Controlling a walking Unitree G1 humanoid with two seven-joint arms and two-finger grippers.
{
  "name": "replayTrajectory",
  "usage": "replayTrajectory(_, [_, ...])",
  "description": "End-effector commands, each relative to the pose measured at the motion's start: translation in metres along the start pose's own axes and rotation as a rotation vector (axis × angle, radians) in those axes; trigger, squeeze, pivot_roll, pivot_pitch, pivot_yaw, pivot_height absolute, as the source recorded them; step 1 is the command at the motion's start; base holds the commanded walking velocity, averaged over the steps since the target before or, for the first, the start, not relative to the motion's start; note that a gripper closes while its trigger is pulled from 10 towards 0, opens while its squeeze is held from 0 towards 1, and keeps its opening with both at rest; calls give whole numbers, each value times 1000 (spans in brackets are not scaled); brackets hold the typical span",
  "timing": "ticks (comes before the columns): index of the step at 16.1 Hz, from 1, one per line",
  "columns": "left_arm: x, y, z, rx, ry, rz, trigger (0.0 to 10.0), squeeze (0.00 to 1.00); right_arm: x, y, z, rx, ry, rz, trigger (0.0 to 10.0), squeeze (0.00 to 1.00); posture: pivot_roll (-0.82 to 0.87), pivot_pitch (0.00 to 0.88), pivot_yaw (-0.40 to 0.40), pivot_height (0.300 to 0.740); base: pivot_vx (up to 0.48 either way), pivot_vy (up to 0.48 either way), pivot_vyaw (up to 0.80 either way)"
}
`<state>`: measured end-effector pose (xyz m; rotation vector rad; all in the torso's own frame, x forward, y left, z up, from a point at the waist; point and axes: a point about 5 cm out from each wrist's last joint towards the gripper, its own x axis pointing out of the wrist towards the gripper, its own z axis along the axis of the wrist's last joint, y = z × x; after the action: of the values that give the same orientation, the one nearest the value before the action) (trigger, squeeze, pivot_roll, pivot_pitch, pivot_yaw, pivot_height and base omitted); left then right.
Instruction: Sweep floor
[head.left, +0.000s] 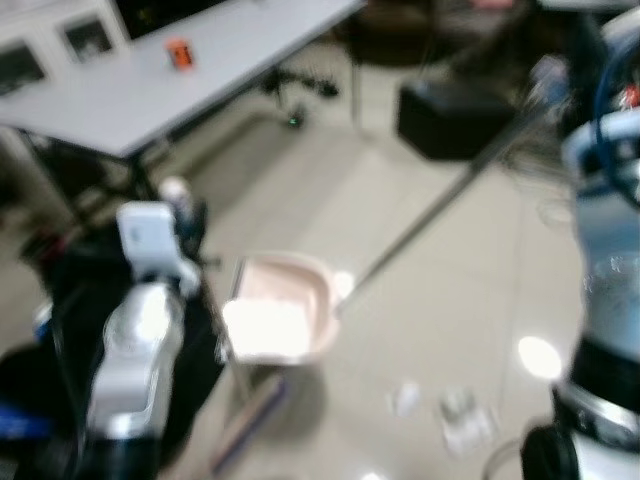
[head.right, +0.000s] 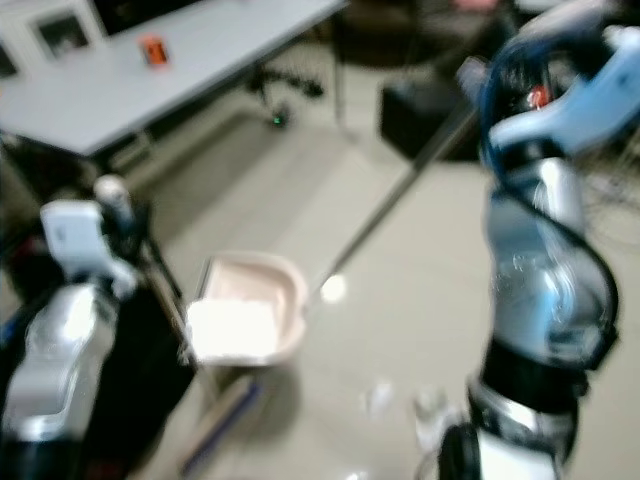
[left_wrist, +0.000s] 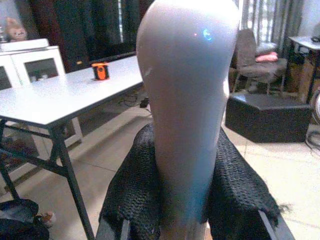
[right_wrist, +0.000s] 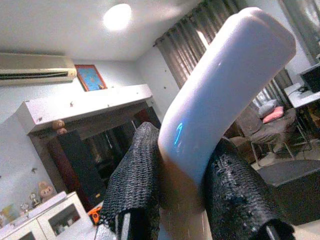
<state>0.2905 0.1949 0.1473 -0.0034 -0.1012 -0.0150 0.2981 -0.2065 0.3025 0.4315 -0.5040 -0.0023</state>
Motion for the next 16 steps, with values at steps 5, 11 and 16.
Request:
replayTrajectory(5, [-5,8,7,10,-32,43,10000,0,7,10,3,42,-29,39,10000,0,43,0,31,740,451,0,0])
replayTrajectory(11, [-8,4,4,-2,-27,61,10000,0,11,9,2,42,-26,38,10000,0,39,0,15,740,449,0,0])
replayTrajectory(16, [-7,7,3,33,-8,40,10000,0,7,9,-2,-40,-29,63,10000,0,45,0,43,740,354,0,0])
